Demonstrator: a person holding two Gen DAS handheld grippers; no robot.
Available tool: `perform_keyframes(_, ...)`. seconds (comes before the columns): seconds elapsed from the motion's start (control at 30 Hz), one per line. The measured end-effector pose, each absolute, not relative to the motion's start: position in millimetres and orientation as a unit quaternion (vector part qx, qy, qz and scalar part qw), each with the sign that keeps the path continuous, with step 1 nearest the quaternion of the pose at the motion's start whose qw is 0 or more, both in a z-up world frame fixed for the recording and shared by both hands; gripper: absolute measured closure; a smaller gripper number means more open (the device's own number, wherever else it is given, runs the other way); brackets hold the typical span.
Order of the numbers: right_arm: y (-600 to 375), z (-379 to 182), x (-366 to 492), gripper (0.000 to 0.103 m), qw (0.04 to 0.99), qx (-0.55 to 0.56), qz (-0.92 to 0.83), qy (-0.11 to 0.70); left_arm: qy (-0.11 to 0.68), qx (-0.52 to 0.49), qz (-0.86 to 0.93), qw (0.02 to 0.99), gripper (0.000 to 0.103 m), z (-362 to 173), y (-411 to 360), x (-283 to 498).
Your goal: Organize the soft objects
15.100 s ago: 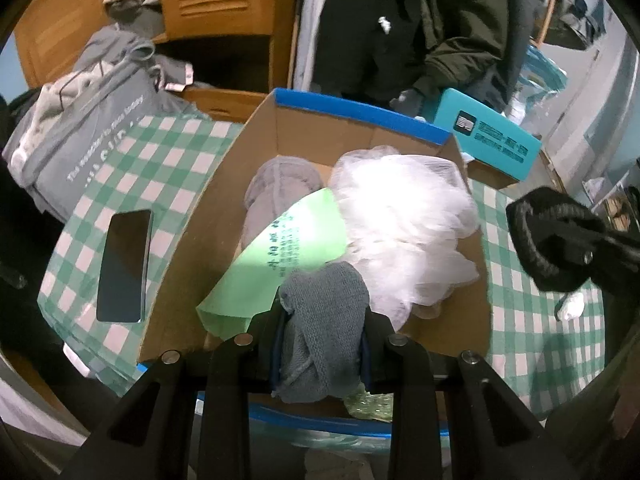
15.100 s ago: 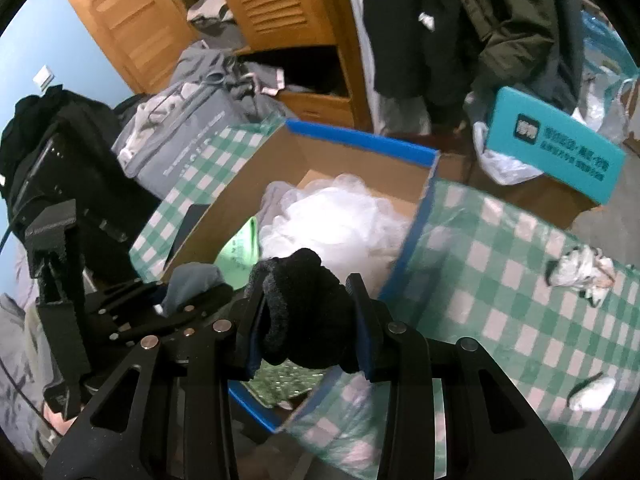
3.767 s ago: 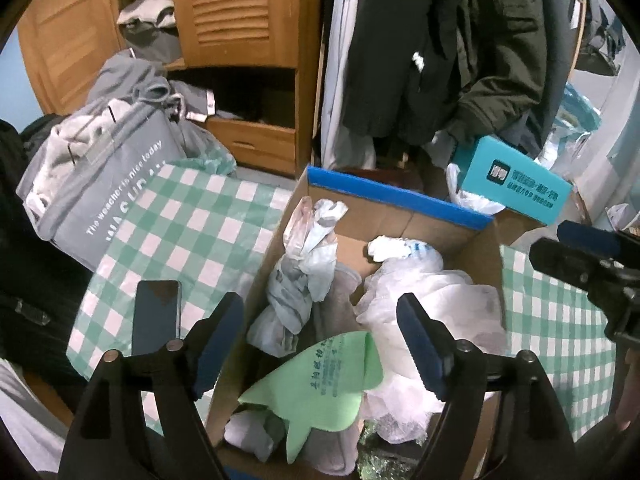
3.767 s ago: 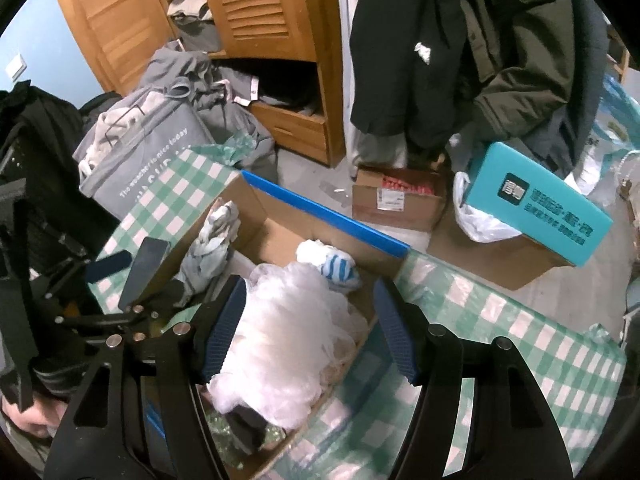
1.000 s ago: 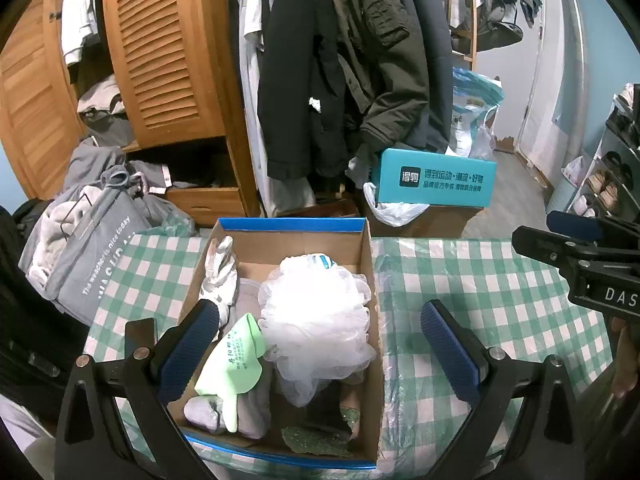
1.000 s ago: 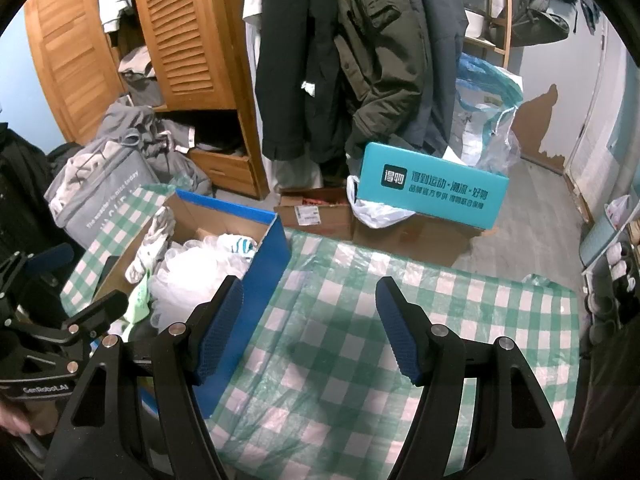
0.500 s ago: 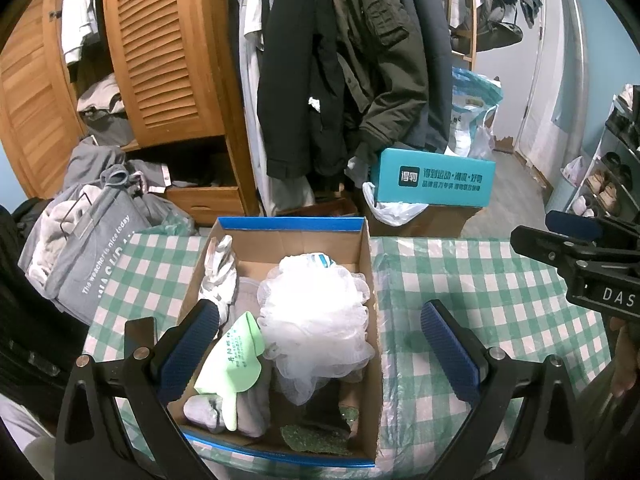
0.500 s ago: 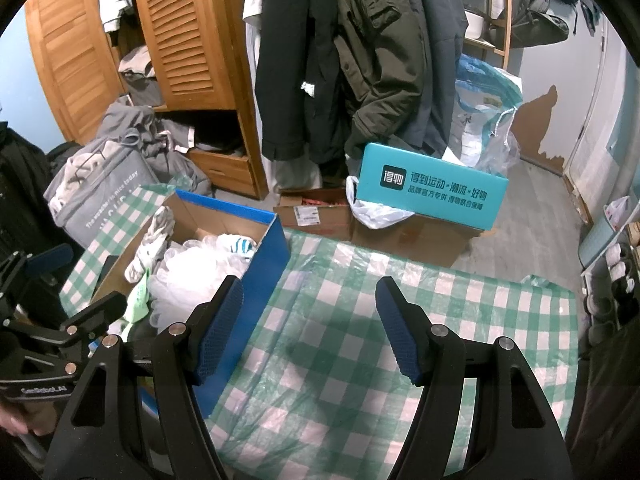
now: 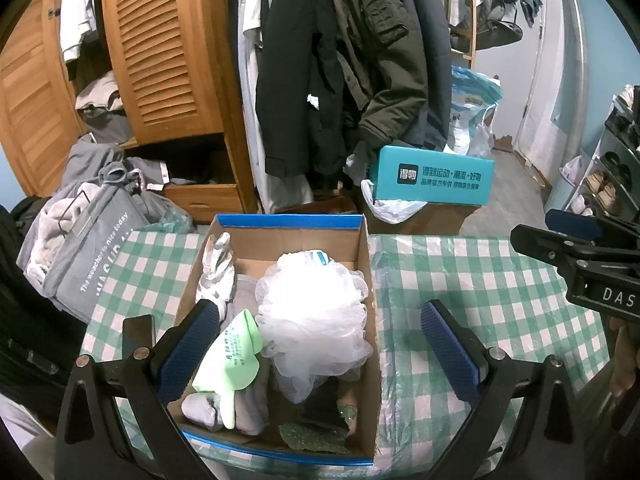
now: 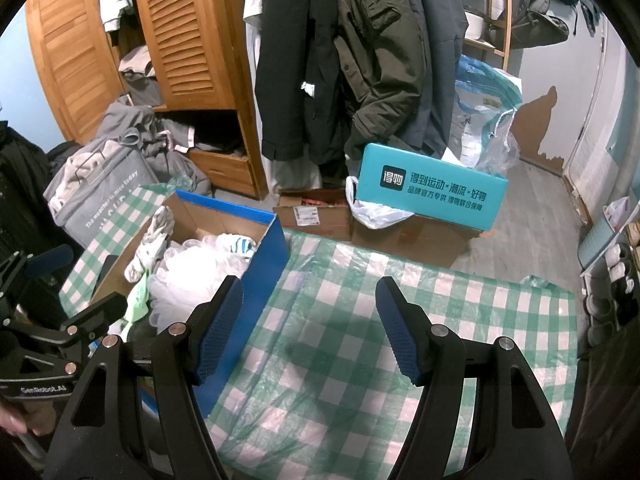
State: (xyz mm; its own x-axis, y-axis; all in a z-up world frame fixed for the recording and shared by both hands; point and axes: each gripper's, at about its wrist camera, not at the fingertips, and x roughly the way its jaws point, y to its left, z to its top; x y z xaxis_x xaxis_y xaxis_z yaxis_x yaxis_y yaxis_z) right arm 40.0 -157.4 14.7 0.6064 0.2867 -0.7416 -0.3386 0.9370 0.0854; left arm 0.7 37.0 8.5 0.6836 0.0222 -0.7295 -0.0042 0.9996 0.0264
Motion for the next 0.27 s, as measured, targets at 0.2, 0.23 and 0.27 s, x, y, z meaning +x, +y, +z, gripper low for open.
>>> perform_keyframes(0.2,-158.8,15.3,40.4,0.035,0.896,-0.031,0.173,0.408,0.402,0.003,0.004,0.916,0.001,5.7,37.8,-1.3)
perform_keyframes(0.23,-159.2,15.3,40.4,0.035,0.896,-0.031,0.173,0.407,0.401,0.003,0.004,0.916,0.001,5.9,38.1,-1.6)
perform_keyframes(0.27,-160.4,15.5,41.3,0.035,0.896,-0.031,0.173,0.407,0.402,0.004,0.004,0.916,0.001,5.9,37.8,-2.0)
